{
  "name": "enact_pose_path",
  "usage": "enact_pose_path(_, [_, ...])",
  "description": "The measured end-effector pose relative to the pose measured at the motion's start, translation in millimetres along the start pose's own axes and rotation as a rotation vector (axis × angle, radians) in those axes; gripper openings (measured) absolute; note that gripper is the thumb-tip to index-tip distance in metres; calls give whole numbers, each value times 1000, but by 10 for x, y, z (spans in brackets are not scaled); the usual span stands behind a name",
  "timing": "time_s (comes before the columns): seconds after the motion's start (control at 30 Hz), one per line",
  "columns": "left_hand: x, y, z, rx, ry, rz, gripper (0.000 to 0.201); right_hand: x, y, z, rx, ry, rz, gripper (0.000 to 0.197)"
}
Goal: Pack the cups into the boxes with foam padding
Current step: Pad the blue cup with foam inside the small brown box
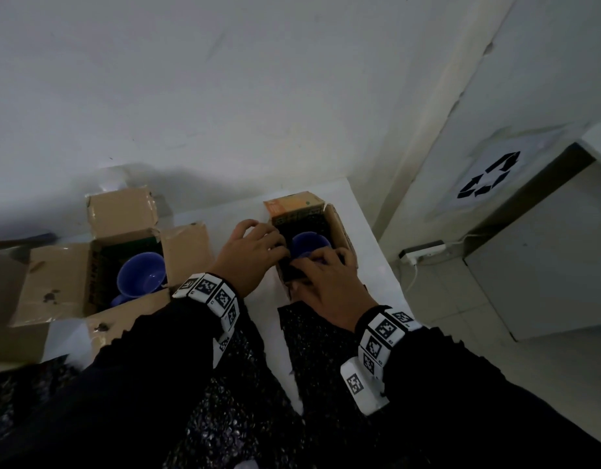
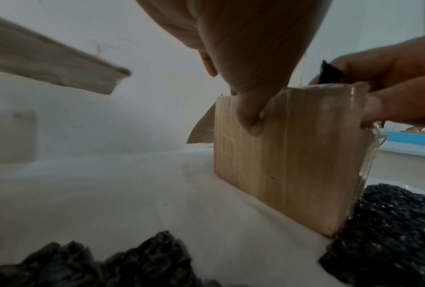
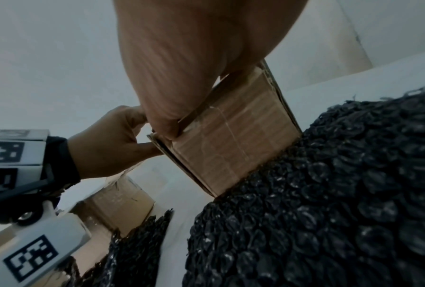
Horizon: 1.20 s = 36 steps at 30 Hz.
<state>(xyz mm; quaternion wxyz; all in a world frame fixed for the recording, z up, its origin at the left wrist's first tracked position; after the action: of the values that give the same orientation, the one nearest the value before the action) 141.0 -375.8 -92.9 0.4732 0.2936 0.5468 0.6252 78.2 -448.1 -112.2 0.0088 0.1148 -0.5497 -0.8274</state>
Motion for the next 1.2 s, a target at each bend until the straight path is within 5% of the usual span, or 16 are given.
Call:
enact_pose_path(0.8, [11,-52,-3,22,179,208,30,56,60,50,173,45,-9,27])
enact_pose_path(1.03, [170,128,-301,296,63,141,32,83,405,-257,344,8,47,36])
enact_pose_path(1.2, [208,-32,-394,214,106,225,59,171,270,-323,411,35,150,45])
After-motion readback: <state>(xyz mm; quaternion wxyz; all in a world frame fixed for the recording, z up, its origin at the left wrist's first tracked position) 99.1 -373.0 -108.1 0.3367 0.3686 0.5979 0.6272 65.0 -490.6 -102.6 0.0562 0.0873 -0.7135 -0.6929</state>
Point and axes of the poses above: each hand's wrist, its own x-axis away from the middle knuckle, its own y-axis out of the back of the hand, z = x × y, the point moved 10 cm from there along -x, towards the middle knuckle, and after that the axes turned 6 degrees about z, right-handed, at the moved point
